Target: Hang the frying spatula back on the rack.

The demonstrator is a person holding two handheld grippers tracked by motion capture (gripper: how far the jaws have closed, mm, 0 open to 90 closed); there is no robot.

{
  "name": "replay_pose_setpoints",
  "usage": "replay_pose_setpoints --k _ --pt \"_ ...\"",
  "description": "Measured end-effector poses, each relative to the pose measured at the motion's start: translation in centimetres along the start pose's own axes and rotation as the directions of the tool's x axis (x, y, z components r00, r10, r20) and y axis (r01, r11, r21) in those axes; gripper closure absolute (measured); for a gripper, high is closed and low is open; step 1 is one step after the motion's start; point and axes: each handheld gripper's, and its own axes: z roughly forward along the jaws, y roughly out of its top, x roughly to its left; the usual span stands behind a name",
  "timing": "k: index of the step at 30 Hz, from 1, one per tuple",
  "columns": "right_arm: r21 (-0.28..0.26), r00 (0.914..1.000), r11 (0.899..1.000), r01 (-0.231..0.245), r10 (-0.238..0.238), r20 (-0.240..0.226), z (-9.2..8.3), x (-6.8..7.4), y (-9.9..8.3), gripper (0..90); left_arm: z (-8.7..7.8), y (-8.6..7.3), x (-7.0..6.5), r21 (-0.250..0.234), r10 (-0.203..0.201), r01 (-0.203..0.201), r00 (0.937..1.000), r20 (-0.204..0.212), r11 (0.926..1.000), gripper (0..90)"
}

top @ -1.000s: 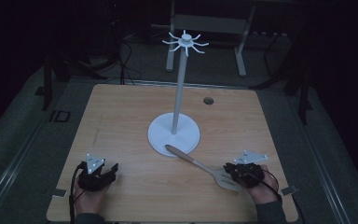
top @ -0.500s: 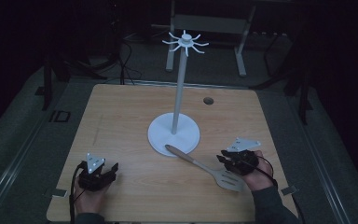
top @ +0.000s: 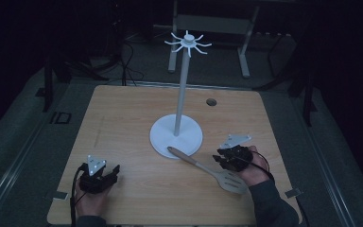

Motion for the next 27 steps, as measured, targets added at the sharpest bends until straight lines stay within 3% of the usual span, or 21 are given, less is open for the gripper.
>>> replay_pose_setpoints --k 11,17,27 --pt "0.058 0.9978 0.996 0.064 -0.062 -0.023 1.6 0.3 1.2 65.4 -0.2 -0.1 0.3 -0.011 -0.014 0.014 0.9999 -0.004 0.9998 43.7" --pt "0.114 0.9936 0.988 0.106 -0.100 -0.052 3.2 0.9 2.2 63.5 -0.2 0.0 0.2 -0.007 -0.005 0.005 1.0000 -0.003 1.0000 43.5" --pt "0.212 0.9873 0.968 0.136 -0.115 -0.110 6.6 1.9 2.8 61.1 -0.2 0.0 0.3 -0.008 -0.011 0.011 0.9999 -0.006 0.9999 42.8"
